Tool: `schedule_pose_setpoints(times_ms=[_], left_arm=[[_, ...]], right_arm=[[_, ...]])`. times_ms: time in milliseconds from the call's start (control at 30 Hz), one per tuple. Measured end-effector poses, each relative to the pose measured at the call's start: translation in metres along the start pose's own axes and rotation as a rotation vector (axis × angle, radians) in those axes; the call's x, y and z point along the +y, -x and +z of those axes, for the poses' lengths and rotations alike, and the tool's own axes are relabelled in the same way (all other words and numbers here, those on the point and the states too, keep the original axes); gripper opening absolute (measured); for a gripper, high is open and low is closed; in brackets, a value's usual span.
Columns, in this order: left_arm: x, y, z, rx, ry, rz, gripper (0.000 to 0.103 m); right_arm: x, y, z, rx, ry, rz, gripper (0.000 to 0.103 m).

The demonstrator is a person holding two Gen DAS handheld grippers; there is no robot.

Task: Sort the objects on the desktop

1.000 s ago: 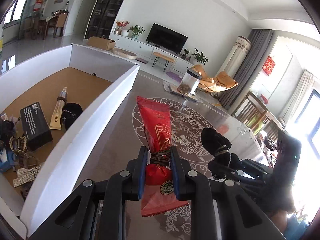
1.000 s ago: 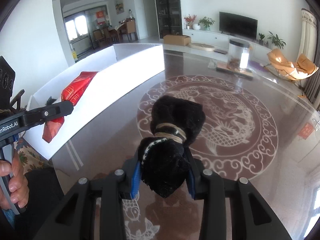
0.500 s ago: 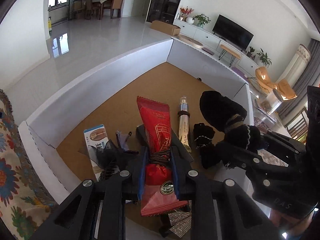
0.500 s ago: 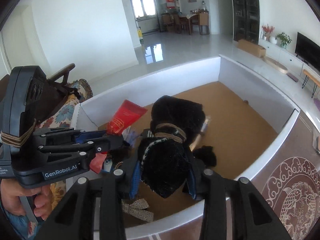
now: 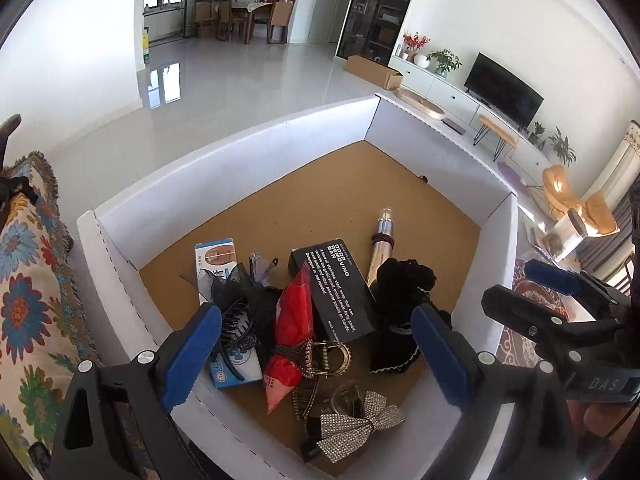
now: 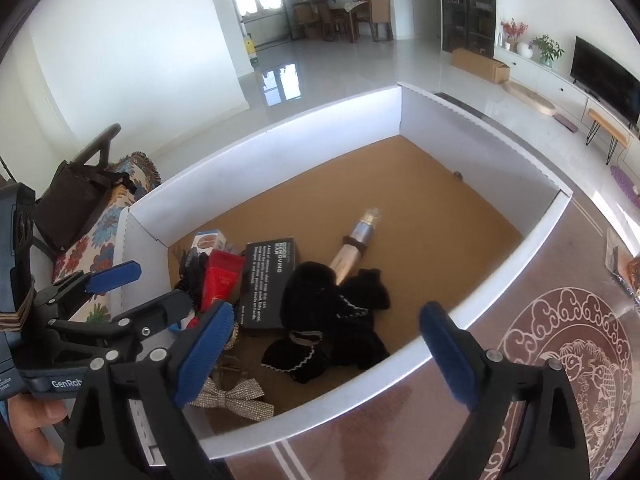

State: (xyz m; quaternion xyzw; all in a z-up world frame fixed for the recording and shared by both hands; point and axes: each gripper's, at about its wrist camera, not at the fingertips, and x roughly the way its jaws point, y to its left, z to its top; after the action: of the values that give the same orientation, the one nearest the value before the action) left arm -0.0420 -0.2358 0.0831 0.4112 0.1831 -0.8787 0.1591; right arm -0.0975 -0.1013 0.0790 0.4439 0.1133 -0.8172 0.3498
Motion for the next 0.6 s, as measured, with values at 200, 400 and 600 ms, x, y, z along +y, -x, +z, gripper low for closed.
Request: schedule_pose_setpoints(times_ms=[200,400,600], left_arm=[[-0.025,0.021,-0.003,-0.088,-0.034,0.181,0.097],[-0.038,0.028,-0.008,-0.087,-0.069,0.227,0.097],[-0.035,0.038,-0.006,-0.094,-0.013,0.225,0.097]], right_arm=[[-0.019,0.006,0.007,0.04,0.012,-0.103,0.099],[-0.015,0.0,0.009,0.05,0.045,-0.124,0.099],[-0.011,-0.007,0.01,0.037,0.071,-0.15,0.099]])
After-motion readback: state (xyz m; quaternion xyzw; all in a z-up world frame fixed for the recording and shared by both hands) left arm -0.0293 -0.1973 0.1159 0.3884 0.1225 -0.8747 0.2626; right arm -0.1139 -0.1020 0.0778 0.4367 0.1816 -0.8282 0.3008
